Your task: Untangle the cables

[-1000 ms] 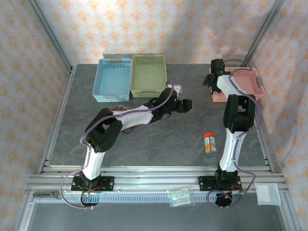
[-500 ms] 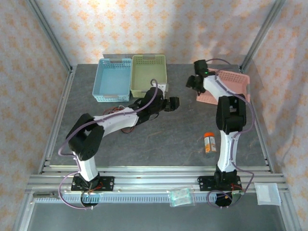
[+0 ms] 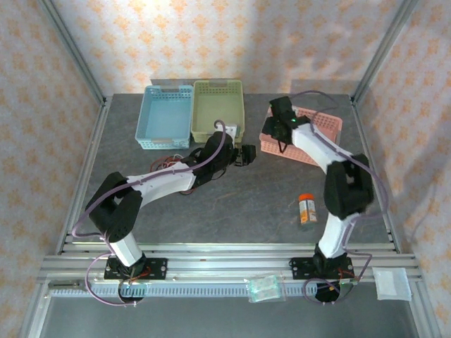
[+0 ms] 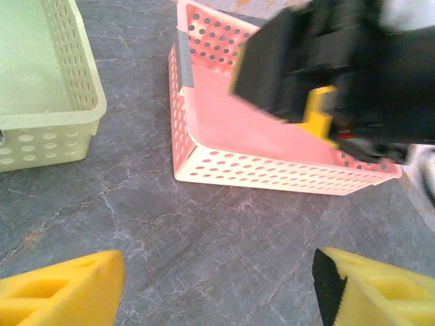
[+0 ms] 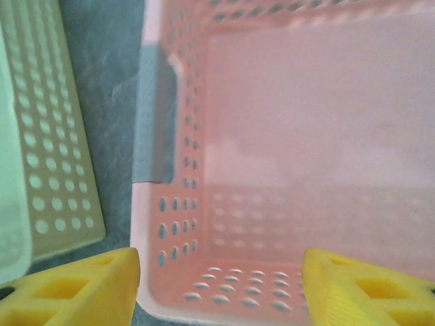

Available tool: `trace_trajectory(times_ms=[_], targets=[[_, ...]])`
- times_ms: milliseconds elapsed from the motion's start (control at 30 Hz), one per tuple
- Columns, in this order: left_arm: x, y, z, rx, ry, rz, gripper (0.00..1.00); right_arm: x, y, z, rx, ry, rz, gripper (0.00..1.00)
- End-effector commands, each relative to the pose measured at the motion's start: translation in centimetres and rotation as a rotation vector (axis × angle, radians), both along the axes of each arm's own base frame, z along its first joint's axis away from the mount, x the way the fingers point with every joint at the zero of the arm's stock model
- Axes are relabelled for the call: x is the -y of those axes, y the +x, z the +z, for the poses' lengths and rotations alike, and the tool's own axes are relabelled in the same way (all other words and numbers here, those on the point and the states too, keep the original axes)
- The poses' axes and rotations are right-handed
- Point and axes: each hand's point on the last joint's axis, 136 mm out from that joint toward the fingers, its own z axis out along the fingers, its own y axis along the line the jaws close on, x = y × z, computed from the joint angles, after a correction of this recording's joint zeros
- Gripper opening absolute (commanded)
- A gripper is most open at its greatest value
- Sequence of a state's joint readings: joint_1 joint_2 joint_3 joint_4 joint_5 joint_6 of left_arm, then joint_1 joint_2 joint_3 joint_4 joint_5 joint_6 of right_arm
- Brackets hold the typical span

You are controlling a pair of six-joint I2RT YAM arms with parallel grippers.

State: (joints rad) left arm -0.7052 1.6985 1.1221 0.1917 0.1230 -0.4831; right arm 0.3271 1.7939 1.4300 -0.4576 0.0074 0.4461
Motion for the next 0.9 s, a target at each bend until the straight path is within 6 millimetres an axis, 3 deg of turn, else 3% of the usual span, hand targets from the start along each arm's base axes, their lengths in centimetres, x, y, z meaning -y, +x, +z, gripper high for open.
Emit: trace_trajectory(times_ms=[0,167,333,400,633,733,867], targets=[[1.2,0.6,2.0,0.059,-0.023,-0.035,0.75,2.7,-1.6,3.2,0.137,0.081,-0.22,0.64],[2.7,1.2,2.9,0.078,-0.082,-0.102,0.75,4.5,-5.8,2.1,0.178,0.24,-0.406,0.67],[3.2,3.6,3.4,0.082,-0.166,-0.145,0.75,5.8,-7.6,0.7,0.172,0.296,-0.541,0.83],[3.3,4.6,3.6,0.084,-0.164,-0.148,0.75,6.2,-8.0,0.1,0.145,0.299,-0.603,0.84],[4.1,5.9,4.8,0.107,-0.154,-0.165,0.75,6.7,-8.0,-2.0,0.089,0.326,-0.746,0.89],[4.6,6.9,3.6,0.095,-0.144,-0.191,0.75,7.0,-7.2,-2.3,0.102,0.347,-0.769,0.9],[4.8,8.4,3.9,0.094,-0.151,-0.221,0.75,7.6,-6.6,-2.6,0.104,0.336,-0.807,0.91]])
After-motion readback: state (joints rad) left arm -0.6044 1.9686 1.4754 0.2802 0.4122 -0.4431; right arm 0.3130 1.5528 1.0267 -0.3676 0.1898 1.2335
